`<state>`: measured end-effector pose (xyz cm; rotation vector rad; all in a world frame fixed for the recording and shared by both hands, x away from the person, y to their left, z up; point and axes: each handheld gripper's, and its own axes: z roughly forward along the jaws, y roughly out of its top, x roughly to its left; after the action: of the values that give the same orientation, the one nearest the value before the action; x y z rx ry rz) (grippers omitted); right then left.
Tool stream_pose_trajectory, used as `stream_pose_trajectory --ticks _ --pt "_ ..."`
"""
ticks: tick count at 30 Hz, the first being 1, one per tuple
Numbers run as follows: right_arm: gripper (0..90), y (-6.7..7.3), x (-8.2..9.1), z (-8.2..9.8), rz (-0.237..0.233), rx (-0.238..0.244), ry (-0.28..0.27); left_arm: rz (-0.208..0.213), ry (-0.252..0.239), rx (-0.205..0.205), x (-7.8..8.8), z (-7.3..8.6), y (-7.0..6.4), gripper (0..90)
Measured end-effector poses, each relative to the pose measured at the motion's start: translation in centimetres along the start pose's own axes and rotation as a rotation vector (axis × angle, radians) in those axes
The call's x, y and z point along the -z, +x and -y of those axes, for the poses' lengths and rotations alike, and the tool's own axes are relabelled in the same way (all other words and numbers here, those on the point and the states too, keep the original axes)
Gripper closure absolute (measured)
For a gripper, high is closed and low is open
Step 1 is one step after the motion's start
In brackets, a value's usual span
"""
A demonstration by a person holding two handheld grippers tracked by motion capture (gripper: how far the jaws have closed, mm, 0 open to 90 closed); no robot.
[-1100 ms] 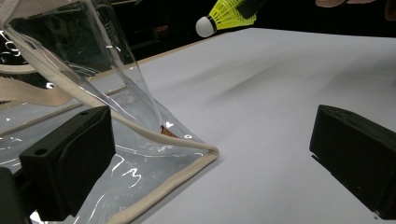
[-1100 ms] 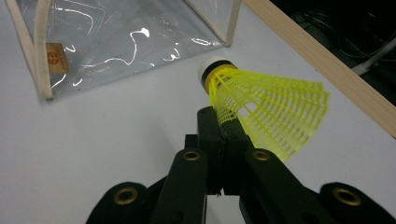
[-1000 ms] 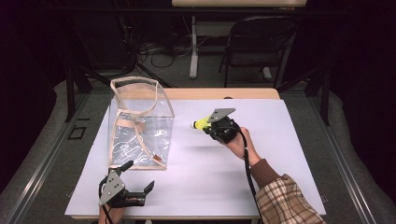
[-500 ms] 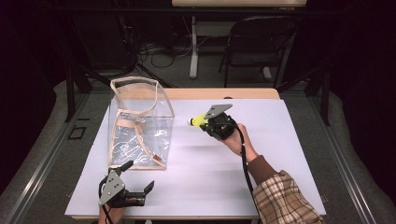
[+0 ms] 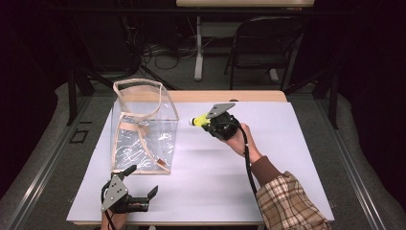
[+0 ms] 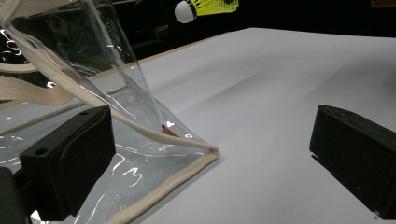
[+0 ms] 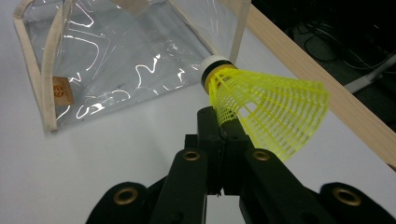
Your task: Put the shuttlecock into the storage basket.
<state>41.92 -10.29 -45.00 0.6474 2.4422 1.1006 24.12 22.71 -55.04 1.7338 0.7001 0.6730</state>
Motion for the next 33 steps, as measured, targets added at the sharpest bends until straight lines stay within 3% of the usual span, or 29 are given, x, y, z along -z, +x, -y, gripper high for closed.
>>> stream_pose_trajectory --ticks 33 --pt "89.9 -0.6 0.6 -3.1 0.003 0.022 -0.024 -0.001 -0.002 -0.005 0.1 0.0 0.1 0.1"
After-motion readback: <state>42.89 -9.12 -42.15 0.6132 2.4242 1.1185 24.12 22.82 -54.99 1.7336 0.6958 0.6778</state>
